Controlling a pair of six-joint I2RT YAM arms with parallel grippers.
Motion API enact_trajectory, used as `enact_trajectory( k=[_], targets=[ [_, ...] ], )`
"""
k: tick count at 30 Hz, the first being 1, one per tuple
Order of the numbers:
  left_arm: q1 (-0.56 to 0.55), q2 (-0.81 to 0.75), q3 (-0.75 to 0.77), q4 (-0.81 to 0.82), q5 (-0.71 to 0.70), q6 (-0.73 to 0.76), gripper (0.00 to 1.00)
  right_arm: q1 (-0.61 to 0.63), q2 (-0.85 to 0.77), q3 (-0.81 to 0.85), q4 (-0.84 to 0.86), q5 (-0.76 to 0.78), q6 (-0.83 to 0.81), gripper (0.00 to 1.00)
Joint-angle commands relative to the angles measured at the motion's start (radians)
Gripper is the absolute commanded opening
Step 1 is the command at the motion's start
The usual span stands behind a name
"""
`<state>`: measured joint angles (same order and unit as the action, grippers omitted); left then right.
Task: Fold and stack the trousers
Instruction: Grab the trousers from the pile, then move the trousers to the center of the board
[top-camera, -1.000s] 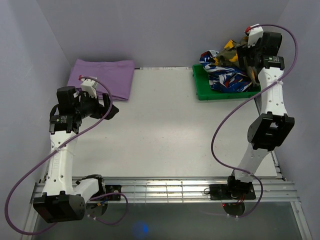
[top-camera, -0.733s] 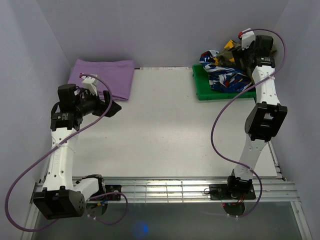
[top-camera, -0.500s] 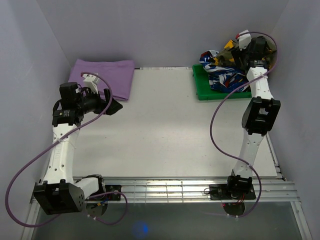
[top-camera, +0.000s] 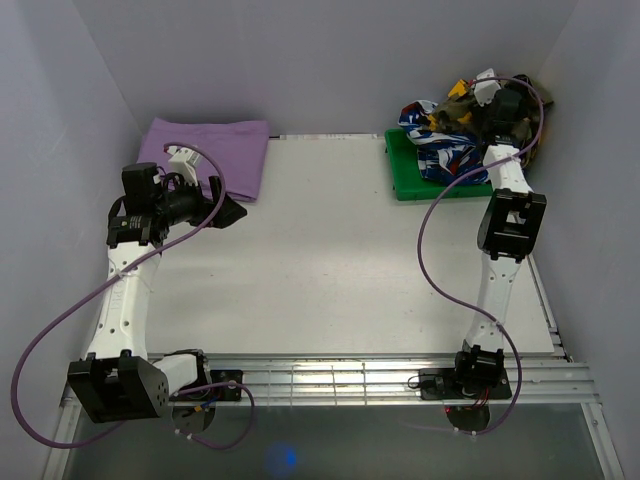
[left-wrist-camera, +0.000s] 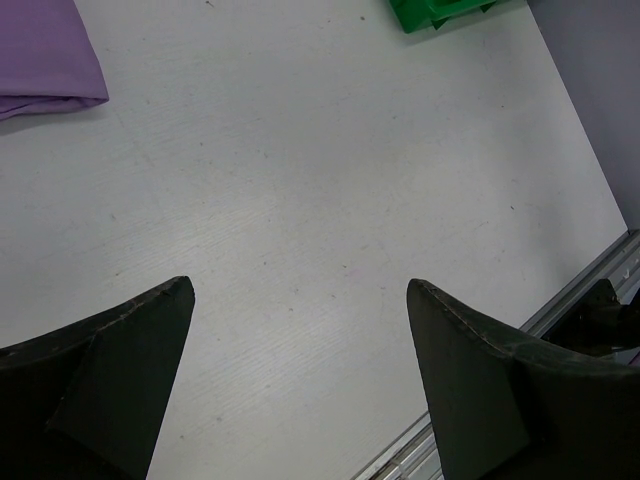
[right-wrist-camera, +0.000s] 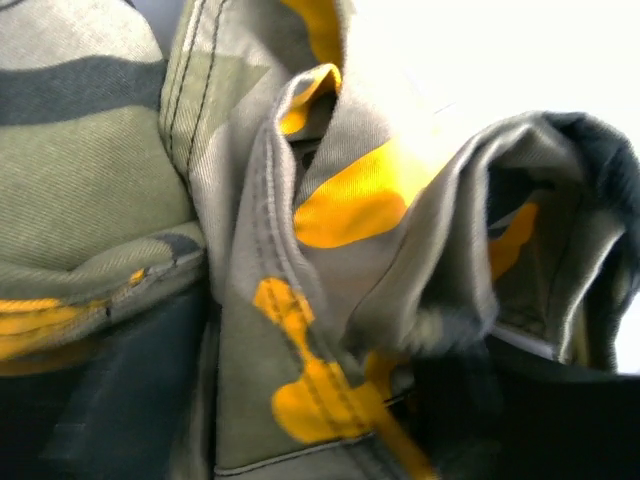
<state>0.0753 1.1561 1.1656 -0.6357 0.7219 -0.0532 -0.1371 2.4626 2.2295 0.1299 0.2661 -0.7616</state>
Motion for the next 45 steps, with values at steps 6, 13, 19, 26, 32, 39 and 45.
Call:
enact_trajectory(
  k=[6, 13, 19, 26, 32, 39, 45],
  targets=[
    [0.001, -0.001, 0.02, 0.002, -0.015, 0.001, 0.98, -0.004, 0.027, 0.102, 0.157, -0.002, -0.027, 0.13],
    [0.0, -0.004, 0.032, 0.005, -0.007, -0.011, 0.98, -0.002, -0.158, 0.032, 0.195, -0.059, 0.048, 0.08],
    [0.0, -0.018, 0.023, 0.01, 0.004, -0.02, 0.98, -0.012, -0.307, 0.065, 0.124, -0.122, 0.208, 0.08],
    [0.001, -0.048, 0.016, 0.002, 0.007, -0.02, 0.98, -0.009, -0.485, -0.082, 0.06, -0.143, 0.384, 0.08],
    [0.001, -0.078, -0.001, 0.005, -0.005, -0.034, 0.98, -0.009, -0.595, -0.028, -0.026, -0.25, 0.511, 0.08],
    [0.001, -0.085, 0.005, 0.007, -0.03, -0.051, 0.98, -0.004, -0.772, 0.005, -0.003, -0.416, 0.652, 0.08],
    [0.001, -0.076, 0.064, -0.002, -0.035, -0.071, 0.98, 0.062, -0.956, -0.034, 0.042, -0.579, 0.748, 0.08]
  ],
)
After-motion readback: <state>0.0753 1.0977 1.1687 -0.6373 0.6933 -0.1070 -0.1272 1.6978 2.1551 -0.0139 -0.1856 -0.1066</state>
